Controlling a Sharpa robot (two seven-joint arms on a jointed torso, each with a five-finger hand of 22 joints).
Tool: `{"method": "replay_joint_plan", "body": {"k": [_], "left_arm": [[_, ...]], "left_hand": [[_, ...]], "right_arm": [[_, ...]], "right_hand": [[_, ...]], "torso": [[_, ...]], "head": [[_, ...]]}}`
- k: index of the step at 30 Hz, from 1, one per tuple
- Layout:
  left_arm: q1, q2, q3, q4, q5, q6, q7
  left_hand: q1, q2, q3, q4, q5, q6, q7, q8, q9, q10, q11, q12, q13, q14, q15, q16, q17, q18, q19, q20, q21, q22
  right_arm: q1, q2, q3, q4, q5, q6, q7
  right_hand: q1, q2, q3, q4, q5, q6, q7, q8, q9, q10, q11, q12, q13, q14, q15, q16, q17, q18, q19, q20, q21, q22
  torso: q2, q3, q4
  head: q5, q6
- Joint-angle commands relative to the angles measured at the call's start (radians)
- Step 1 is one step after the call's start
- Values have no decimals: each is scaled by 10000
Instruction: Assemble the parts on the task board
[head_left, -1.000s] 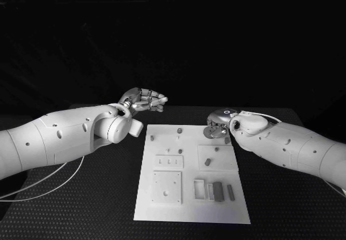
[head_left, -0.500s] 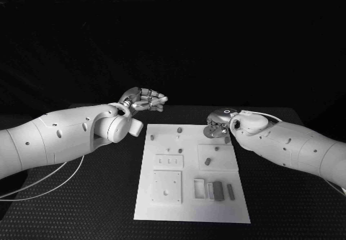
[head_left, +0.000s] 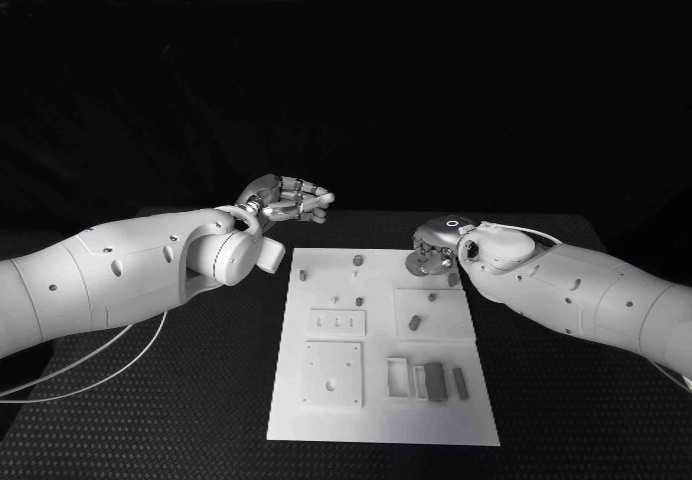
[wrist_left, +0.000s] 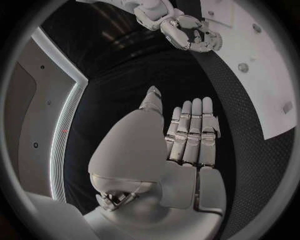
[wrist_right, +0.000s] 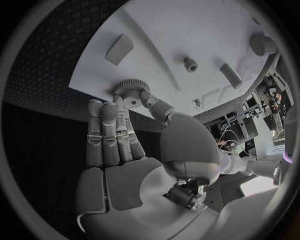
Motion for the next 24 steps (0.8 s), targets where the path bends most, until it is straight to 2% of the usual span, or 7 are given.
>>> {"method": "replay_joint_plan", "body": {"k": [1, 7, 11, 13, 16, 21, 24], "left_arm": [[15, 2, 10, 31, 41, 51, 72], [15, -29, 10, 53, 41, 18, 84], [16, -40, 10, 61, 41, 6, 87], [16, -34, 10, 53, 41, -5, 92], [15, -18, 10, 30, 41, -12, 96], [14, 16, 9, -18, 41, -27, 107], [14, 15, 8, -19, 41, -36, 107]], "left_hand": [[-87, -20, 6, -2, -29, 8, 49, -61, -17, -82, 29, -65, -18, 23, 16, 35, -11, 177, 56, -26, -40, 11], [-82, -24, 11, -3, -29, 8, 49, -64, -20, -104, 37, -85, -23, 22, 16, 37, -13, 177, 56, -27, -43, 12], [-81, -27, 14, -3, -29, 3, 49, -69, -23, -119, 41, -97, -27, 21, 16, 37, -15, 177, 56, -26, -45, 13], [-81, -29, 15, -3, -29, -5, 49, -75, -26, -126, 45, -104, -29, 21, 17, 37, -16, 176, 56, -26, -46, 14], [-78, -30, 18, -4, -29, -12, 49, -80, -29, -132, 47, -112, -31, 20, 17, 38, -17, 176, 57, -26, -48, 15], [-77, -31, 21, -4, -29, -25, 48, -90, -35, -146, 53, -126, -34, 19, 17, 38, -19, 176, 57, -26, -51, 16], [-77, -30, 23, -3, -29, -31, 46, -94, -37, -152, 56, -131, -36, 19, 17, 39, -20, 175, 57, -26, -52, 17]], "right_arm": [[-346, -52, -203, 80, -755, 364, -648], [-146, -202, -180, 572, -1205, -313, -1108], [14, -320, -134, 1052, -1400, -427, -1337], [75, -392, -91, 1362, -1527, -463, -1466], [145, -444, -50, 1795, -1659, -466, -1636], [163, -465, -44, 2535, -1929, -517, -1956], [162, -402, -45, 2815, -2010, -563, -2088]], "right_hand": [[417, 513, 1, -72, 37, 727, -480, 362, 332, 100, -21, 58, -98, 141, -65, 51, -4, 298, 94, -20, 62, 207], [444, 469, 10, -80, 36, 843, -527, 393, 386, 241, -77, 58, -84, 277, -122, 119, -10, 298, 224, -108, 149, 206], [455, 430, 15, -80, 37, 892, -546, 403, 409, 304, -101, 58, -77, 331, -147, 143, -14, 298, 277, -142, 184, 205], [457, 418, 16, -80, 37, 903, -550, 404, 415, 318, -107, 57, -76, 344, -152, 149, -15, 298, 290, -149, 192, 204], [460, 405, 18, -80, 37, 919, -556, 407, 422, 336, -114, 54, -75, 360, -159, 156, -17, 298, 306, -160, 203, 203], [462, 389, 21, -79, 37, 937, -562, 409, 430, 357, -121, 51, -74, 378, -168, 163, -19, 298, 324, -171, 214, 203], [463, 385, 22, -80, 37, 942, -564, 409, 432, 364, -124, 50, -73, 384, -171, 166, -19, 298, 330, -175, 218, 202]], "torso": [[-5, -3, 7], [-9, -22, 2], [-28, -39, -12], [-30, -35, -10], [-57, -55, -30], [-90, -79, -31], [-88, -84, -24]], "head": [[-13, 18], [-19, 85], [-10, 120], [1, 151], [35, 165], [75, 190], [115, 199]]}}
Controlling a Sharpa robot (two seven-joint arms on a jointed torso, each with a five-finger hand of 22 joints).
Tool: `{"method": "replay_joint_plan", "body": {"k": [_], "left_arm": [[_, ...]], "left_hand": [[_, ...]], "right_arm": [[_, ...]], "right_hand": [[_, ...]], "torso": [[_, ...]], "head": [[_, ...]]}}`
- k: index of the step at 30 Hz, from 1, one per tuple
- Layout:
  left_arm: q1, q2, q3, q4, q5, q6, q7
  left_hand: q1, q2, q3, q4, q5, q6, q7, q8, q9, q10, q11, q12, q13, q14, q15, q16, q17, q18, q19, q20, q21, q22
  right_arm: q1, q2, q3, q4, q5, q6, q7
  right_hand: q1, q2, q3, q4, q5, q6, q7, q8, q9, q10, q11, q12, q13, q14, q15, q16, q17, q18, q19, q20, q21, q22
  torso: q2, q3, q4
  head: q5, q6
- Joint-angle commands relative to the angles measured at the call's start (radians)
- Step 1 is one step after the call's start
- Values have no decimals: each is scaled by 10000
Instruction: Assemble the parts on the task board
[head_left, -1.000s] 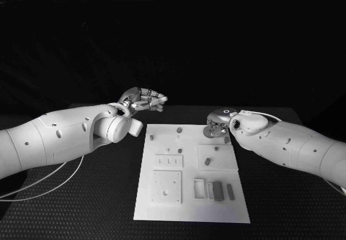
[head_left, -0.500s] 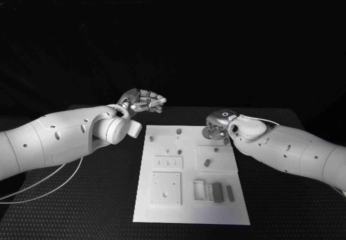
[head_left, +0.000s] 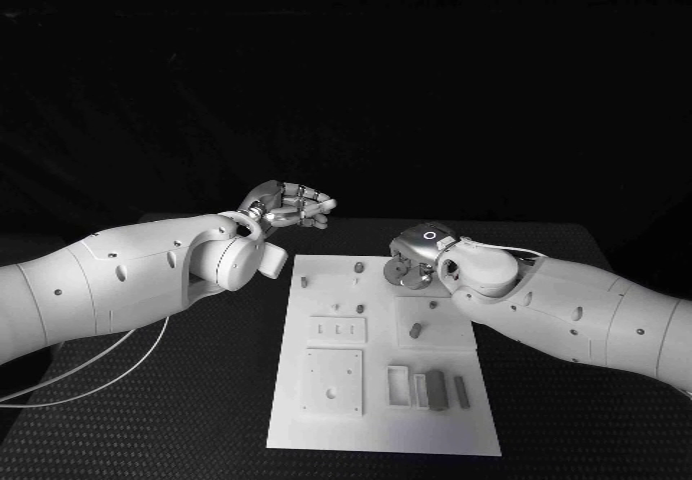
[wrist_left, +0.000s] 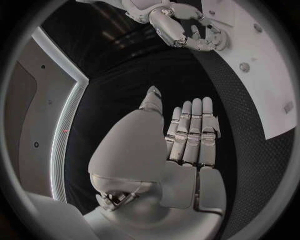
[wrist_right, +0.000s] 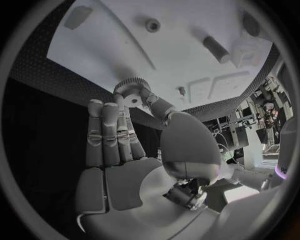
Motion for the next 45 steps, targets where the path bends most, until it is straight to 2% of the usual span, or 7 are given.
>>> {"method": "replay_joint_plan", "body": {"k": [1, 6, 12, 18, 26, 32, 45], "left_arm": [[13, 15, 8, 10, 40, -33, 105], [13, 20, 8, 8, 40, -44, 107], [13, 59, 8, -29, 41, -56, 131], [13, 76, 9, -71, 44, -109, 151], [15, 134, 12, -139, 49, -156, 170], [17, 174, 12, -158, 58, -158, 171], [20, 262, 13, -208, 60, -137, 172]], "left_hand": [[-78, -30, 23, -3, -29, -36, 46, -60, -13, -84, -14, -53, -17, 18, 18, 39, -13, 179, 57, -25, -53, 14], [-78, -32, 23, -3, -29, -45, 46, -66, -17, -92, -10, -62, -19, 18, 18, 39, -14, 179, 57, -25, -55, 15], [-79, -32, 25, -2, -29, -52, 47, -72, -20, -98, -7, -69, -20, 17, 18, 40, -15, 178, 57, -25, -57, 16], [-71, -39, 26, -8, -29, -55, 48, -75, -23, -99, -7, -73, -21, 16, 17, 40, -16, 180, 57, -27, -59, 17], [-74, -48, 22, -5, -30, -58, 60, -79, -25, -100, -3, -79, -21, 13, 19, 40, -19, 178, 54, -25, -63, 17], [-80, -47, 21, -2, -30, -58, 64, -80, -27, -100, -1, -82, -21, 10, 20, 39, -20, 176, 53, -23, -65, 18], [-94, -47, 15, -1, -30, -57, 71, -82, -30, -99, 2, -89, -21, 3, 24, 37, -24, 174, 48, -20, -71, 19]], "right_arm": [[-6, 91, -2, 291, -645, -65, -574], [-8, 321, -2, 418, -756, -225, -691], [-18, 827, -2, 194, -694, -104, -599], [-61, 994, -1, 97, -689, -131, -593], [-164, 1424, -6, -361, -710, -132, -592], [-284, 1619, -20, -671, -788, -167, -603], [-451, 1936, -30, -984, -828, -198, -584]], "right_hand": [[461, 386, 62, 15, 70, 681, -523, 352, 430, 80, -21, -48, 4, 48, -47, 32, -10, 417, 51, -23, 53, 201], [464, 377, 64, 14, 70, 685, -525, 350, 433, 85, -23, -51, 3, 53, -49, 34, -12, 417, 56, -28, 57, 201], [471, 372, 71, 12, 70, 686, -526, 346, 435, 88, -25, -57, 2, 57, -53, 32, -15, 417, 63, -34, 59, 198], [477, 378, 80, 13, 70, 684, -525, 341, 436, 88, -27, -64, 0, 59, -55, 28, -20, 417, 67, -38, 59, 196], [480, 375, 84, 12, 70, 682, -523, 337, 438, 87, -27, -71, -2, 59, -56, 24, -25, 417, 70, -42, 59, 193], [482, 369, 86, 9, 70, 679, -522, 333, 439, 86, -27, -76, -3, 59, -56, 21, -27, 417, 70, -44, 58, 192], [486, 359, 94, 10, 70, 673, -518, 323, 441, 81, -25, -92, -8, 58, -54, 11, -37, 417, 70, -48, 54, 187]], "torso": [[-1, -11, 5], [17, -11, 18], [29, -8, 23], [41, -9, 46], [28, -5, 20], [34, 2, 28], [18, 13, -10]], "head": [[54, 28], [123, 50], [186, 73], [205, 47], [274, -23], [271, -37], [341, -70]]}}
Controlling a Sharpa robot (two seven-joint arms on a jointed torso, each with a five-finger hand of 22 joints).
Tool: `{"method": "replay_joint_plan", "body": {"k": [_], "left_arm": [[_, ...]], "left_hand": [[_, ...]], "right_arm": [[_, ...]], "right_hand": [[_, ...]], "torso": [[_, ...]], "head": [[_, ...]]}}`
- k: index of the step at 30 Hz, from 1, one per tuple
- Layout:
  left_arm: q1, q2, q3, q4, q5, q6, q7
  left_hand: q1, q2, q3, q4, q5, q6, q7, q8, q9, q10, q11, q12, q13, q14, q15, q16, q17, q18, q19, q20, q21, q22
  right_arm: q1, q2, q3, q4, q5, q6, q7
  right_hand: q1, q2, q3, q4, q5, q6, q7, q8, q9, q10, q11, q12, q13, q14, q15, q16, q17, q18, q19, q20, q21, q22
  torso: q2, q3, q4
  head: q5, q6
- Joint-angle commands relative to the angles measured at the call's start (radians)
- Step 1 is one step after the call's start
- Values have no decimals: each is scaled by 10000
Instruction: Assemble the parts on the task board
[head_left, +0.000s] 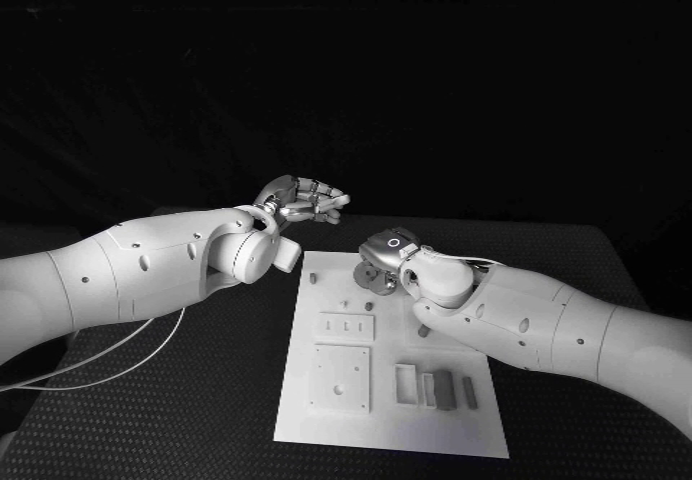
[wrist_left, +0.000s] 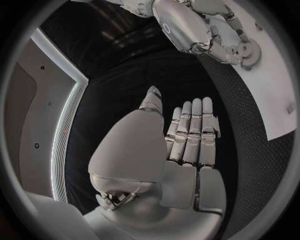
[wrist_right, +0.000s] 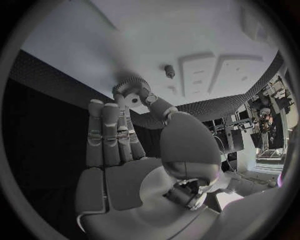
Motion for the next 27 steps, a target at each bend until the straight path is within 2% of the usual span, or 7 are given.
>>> {"method": "replay_joint_plan", "body": {"k": [1, 15, 19, 27], "left_arm": [[16, 39, 11, -1, 54, -26, 140], [17, 99, 11, -44, 54, -2, 136], [17, 127, 11, -48, 54, -1, 137], [17, 135, 11, -63, 54, -29, 129]], "left_hand": [[-91, -44, 15, -1, -30, -21, 36, -43, -11, -64, 38, -49, -13, 3, 24, 37, -9, 180, 48, -20, -32, 17], [-93, -42, 15, -4, -30, -21, 34, -46, -14, -64, 39, -57, -13, -4, 26, 36, -13, 180, 44, -19, -38, 19], [-93, -39, 15, -4, -29, -21, 34, -46, -14, -64, 39, -59, -13, -4, 26, 36, -13, 180, 44, -20, -39, 19], [-92, -44, 13, -5, -30, -24, 31, -50, -17, -68, 41, -65, -14, -6, 27, 36, -15, 180, 43, -19, -42, 20]], "right_arm": [[-69, 72, -15, -87, -197, -16, -21], [-102, 290, -25, -361, -317, -59, 3], [-117, 367, -89, -507, -294, -21, 65], [-166, 408, -110, -582, -208, 51, 151]], "right_hand": [[486, 359, 40, 9, 40, 605, -487, 321, 441, 46, 12, -51, -7, 17, -41, 11, -14, 412, 0, -52, 54, 192], [486, 352, 45, 11, 40, 600, -484, 311, 444, 44, 16, -66, -11, 17, -38, 1, -24, 412, -1, -54, 50, 188], [483, 339, 46, 10, 40, 594, -481, 303, 445, 39, 19, -77, -14, 13, -34, -7, -30, 412, -6, -53, 45, 186], [490, 287, 61, 6, 40, 543, -462, 253, 444, -14, 48, -144, -36, -22, -6, -54, -65, 412, -49, -42, 10, 176]], "torso": [[-4, 4, -17], [-1, 4, -19], [-3, -1, -7], [-4, 7, -18]], "head": [[27, -4], [129, 16], [94, 39], [105, 0]]}}
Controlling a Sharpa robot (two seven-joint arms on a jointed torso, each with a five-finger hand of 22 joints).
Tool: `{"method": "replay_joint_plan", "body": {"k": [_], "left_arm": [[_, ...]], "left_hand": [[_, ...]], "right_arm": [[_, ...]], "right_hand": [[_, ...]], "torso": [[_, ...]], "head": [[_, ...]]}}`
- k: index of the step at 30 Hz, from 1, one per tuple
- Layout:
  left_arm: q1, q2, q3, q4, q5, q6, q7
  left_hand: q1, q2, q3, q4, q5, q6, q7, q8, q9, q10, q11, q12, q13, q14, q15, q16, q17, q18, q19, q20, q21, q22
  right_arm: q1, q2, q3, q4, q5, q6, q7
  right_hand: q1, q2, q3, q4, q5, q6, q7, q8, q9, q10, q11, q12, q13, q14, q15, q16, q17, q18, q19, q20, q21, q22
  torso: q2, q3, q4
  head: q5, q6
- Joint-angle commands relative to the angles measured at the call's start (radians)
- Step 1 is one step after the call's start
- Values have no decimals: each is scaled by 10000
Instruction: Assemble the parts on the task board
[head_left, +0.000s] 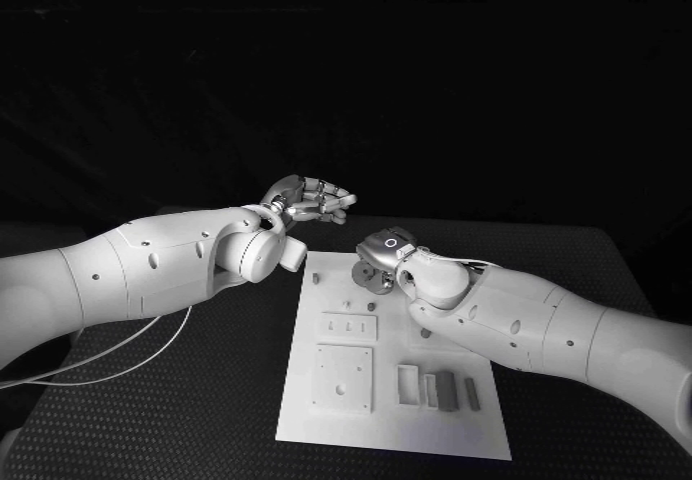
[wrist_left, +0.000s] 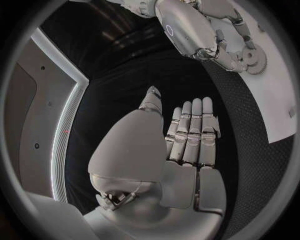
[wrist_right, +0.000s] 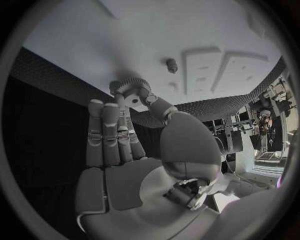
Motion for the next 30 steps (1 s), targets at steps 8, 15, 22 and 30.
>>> {"method": "replay_joint_plan", "body": {"k": [8, 15, 22, 30], "left_arm": [[16, 11, 10, 6, 53, -12, 118], [16, 9, 10, 0, 54, -10, 114], [17, 15, 10, -24, 56, -3, 105], [17, 17, 10, -18, 56, 1, 105]], "left_hand": [[-56, -8, 12, -3, -30, -27, 28, -52, -18, -36, 7, -71, -17, -9, 27, 35, -17, 183, 42, -18, -44, 14], [-58, -7, 12, -3, -30, -27, 28, -53, -20, -38, 9, -76, -17, -10, 28, 36, -18, 183, 42, -17, -46, 15], [-62, -5, 12, -2, -30, -31, 31, -58, -23, -58, 17, -93, -22, -12, 29, 36, -21, 183, 41, -16, -50, 17], [-64, -7, 11, -3, -30, -32, 33, -60, -25, -76, 24, -108, -27, -15, 30, 36, -22, 183, 41, -16, -53, 18]], "right_arm": [[-106, -12, -75, -125, 33, 617, 156], [-107, -46, -83, -77, 97, 682, 188], [-118, -40, -93, -64, 71, 765, 194], [-119, -52, -94, -22, 72, 793, 195]], "right_hand": [[410, 243, 58, 16, 30, 388, -391, 59, 417, -168, 126, -189, -76, -76, 48, -91, -49, 411, -132, 2, -43, 177], [388, 120, 47, 19, 30, 279, -339, -43, 391, -273, 181, -290, -114, -120, 101, -74, -49, 411, -170, 31, -55, 187], [365, 60, 34, 29, 29, 268, -328, -64, 389, -280, 193, -308, -119, -130, 114, -61, -47, 411, -178, 42, -55, 191], [363, 48, 34, 29, 30, 266, -327, -69, 388, -282, 196, -313, -120, -135, 117, -58, -47, 411, -182, 45, -56, 191]], "torso": [[-3, 5, -25], [-6, 12, -27], [-5, 5, -23], [-1, 1, -16]], "head": [[12, -48], [32, -71], [12, -78], [19, -88]]}}
